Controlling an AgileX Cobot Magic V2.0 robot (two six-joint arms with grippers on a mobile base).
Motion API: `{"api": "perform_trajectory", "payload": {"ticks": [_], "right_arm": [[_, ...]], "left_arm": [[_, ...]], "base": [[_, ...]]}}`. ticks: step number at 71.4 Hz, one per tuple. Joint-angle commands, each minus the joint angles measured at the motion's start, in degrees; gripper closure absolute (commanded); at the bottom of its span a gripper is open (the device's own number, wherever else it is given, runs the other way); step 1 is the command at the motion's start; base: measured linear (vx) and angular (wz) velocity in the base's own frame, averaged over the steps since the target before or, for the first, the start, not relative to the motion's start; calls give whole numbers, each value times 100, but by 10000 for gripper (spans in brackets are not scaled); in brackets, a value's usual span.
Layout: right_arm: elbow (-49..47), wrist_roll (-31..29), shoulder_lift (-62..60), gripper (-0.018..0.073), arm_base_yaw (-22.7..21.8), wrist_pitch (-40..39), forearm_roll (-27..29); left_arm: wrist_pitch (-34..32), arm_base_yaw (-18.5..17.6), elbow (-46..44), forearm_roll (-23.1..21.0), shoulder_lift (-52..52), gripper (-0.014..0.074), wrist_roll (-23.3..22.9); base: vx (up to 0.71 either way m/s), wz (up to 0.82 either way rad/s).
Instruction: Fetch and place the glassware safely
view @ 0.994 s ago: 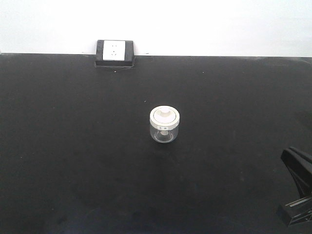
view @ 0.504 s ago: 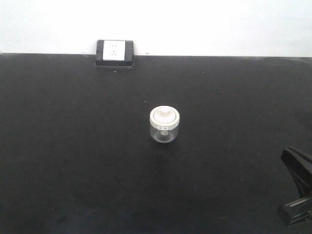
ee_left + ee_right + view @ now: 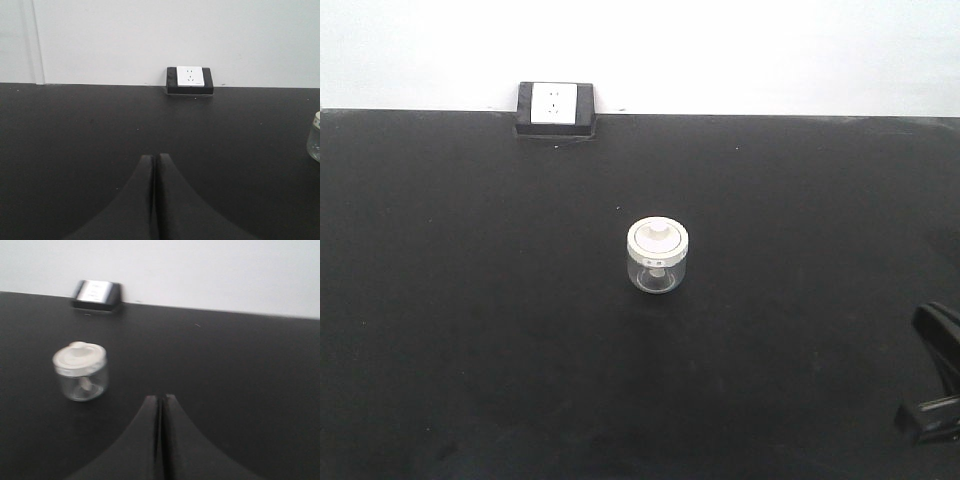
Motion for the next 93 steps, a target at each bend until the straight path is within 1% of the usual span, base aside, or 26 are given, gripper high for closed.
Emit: {"api": "perform_trajectory", "payload": {"ticks": [1, 3, 6, 10, 19, 26, 29, 36, 46, 59, 67, 83, 93], "right_arm": [[70, -304, 42, 567, -525, -312, 664], [218, -364, 19, 567, -660, -367, 844], [383, -393, -30, 567, -798, -460, 972], [630, -393, -151, 567, -914, -636, 1006], [1180, -441, -576, 567, -923, -1025, 987], [1559, -441, -976, 567, -923, -1185, 987], [1538, -441, -1167, 567, -923, -891, 995], [1538, -512, -1511, 567, -923, -599, 1010], [1538, -756, -1894, 567, -923, -419, 1010], [1542, -756, -2339, 567, -923, -190, 1014], [1542, -756, -2574, 567, -923, 39, 1101], [1542, -756, -3194, 567, -923, 531, 1101], [1542, -756, -3191, 567, -906, 750, 1096]], "left_arm": [[-404, -59, 157, -45, -69, 603, -51], [-404, -59, 157, -45, -69, 603, -51], [-404, -59, 157, -45, -69, 603, -51], [-404, -59, 157, -45, -69, 603, -51], [-404, -59, 157, -45, -69, 603, -51], [-404, -59, 157, -45, -69, 603, -51], [-404, -59, 157, -45, -69, 603, -51], [-404, -59, 157, -45, -69, 603, -51], [-404, -59, 157, -45, -69, 603, -51], [-404, -59, 157, -45, -69, 603, -51], [-404, -59, 157, -45, -69, 603, -51], [-404, -59, 157, -45, -69, 603, -51], [-398, -59, 157, -45, -69, 603, -47]], "base": [[0, 0], [0, 0], [0, 0], [0, 0], [0, 0], [0, 0], [0, 0], [0, 0], [0, 0], [0, 0], [0, 0], [0, 0], [0, 0]]}}
